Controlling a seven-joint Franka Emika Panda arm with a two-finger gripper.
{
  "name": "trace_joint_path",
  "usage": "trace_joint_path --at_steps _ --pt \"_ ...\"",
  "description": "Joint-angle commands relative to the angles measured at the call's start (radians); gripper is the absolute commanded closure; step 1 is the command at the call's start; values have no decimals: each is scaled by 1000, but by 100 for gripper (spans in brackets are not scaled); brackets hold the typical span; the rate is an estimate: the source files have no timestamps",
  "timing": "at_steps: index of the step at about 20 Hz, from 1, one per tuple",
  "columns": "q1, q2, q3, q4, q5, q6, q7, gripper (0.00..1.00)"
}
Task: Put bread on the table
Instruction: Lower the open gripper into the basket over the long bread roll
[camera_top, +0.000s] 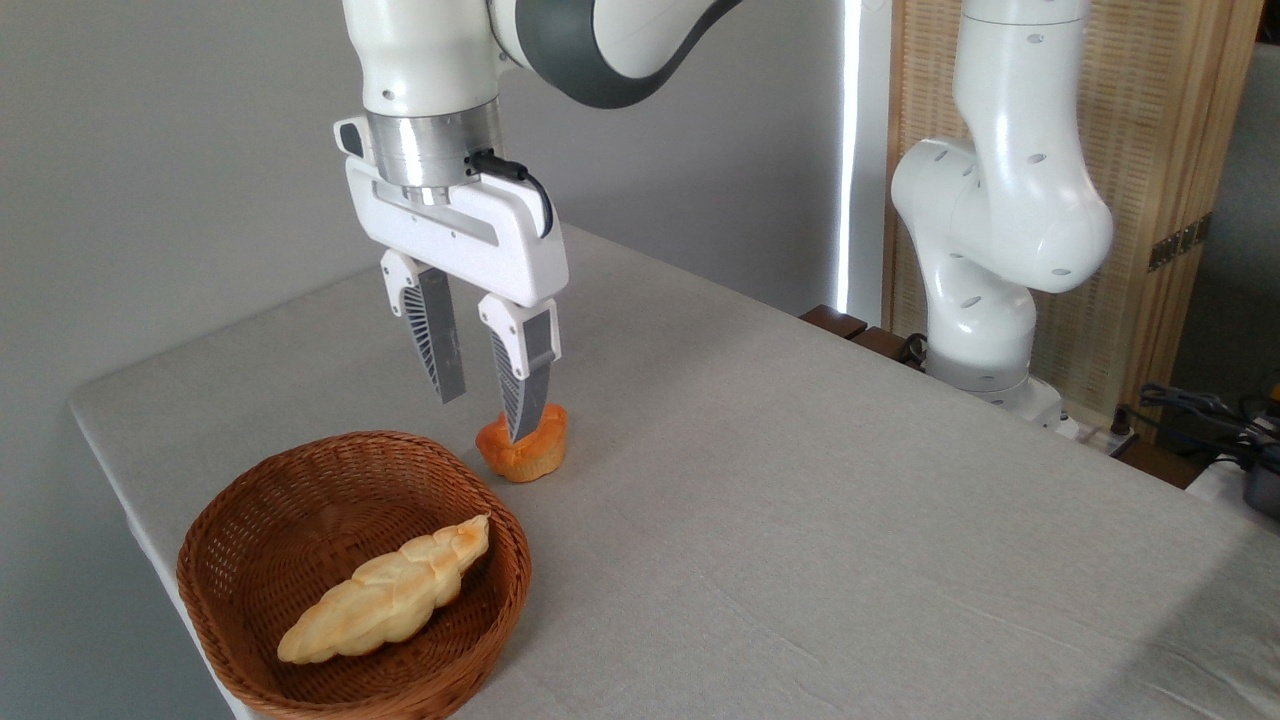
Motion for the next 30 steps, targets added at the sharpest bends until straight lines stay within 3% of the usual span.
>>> trace_joint_path --at_steps 1,6,11,20,30 --pt "-3 31 14 25 -10 68 6 0" --pt "2 88 17 24 11 195 15 0" --pt "6 173 20 24 114 272 15 0" --pt "5 245 38 24 118 339 7 0" --pt "-7 286 17 24 121 356 -23 0"
